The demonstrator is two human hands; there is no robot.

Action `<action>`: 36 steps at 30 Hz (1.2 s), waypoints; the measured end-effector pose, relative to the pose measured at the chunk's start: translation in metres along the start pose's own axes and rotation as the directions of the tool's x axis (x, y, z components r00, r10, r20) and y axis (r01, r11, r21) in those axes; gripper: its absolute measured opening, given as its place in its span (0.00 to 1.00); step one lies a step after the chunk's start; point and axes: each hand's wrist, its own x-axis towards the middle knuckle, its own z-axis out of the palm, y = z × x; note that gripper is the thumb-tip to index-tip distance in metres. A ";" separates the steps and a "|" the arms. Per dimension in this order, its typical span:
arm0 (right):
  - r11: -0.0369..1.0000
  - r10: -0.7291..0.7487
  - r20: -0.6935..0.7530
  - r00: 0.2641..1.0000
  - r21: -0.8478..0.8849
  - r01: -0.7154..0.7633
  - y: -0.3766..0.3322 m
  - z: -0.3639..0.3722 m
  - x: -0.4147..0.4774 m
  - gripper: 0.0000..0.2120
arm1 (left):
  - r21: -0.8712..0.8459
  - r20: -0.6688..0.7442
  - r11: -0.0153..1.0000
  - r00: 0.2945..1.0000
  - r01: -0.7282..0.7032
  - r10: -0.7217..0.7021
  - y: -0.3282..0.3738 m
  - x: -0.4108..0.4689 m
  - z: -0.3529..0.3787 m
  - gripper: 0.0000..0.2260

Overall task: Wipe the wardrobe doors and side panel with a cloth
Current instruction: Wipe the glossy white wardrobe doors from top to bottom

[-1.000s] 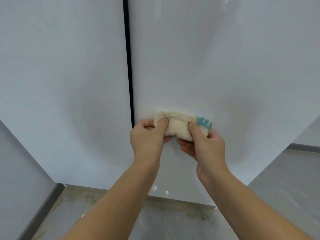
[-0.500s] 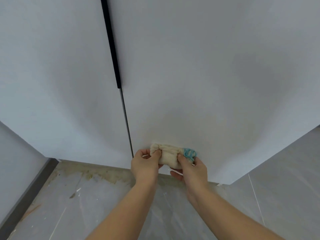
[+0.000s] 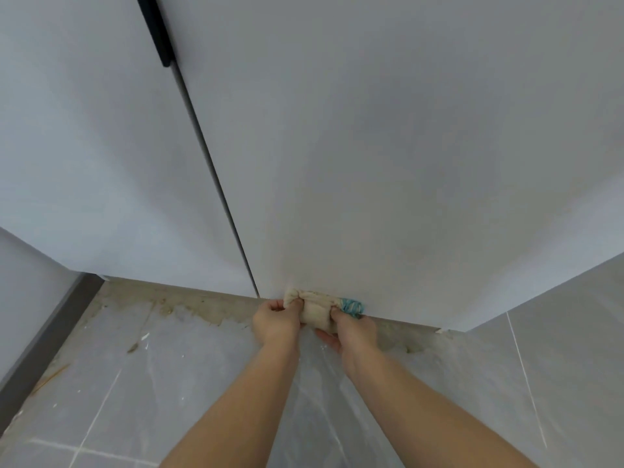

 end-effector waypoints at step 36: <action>0.709 -0.689 0.087 0.720 0.286 0.644 -0.208 -0.054 -0.286 0.08 | -0.551 0.465 0.800 0.708 -0.238 0.531 0.234 -0.267 -0.047 0.08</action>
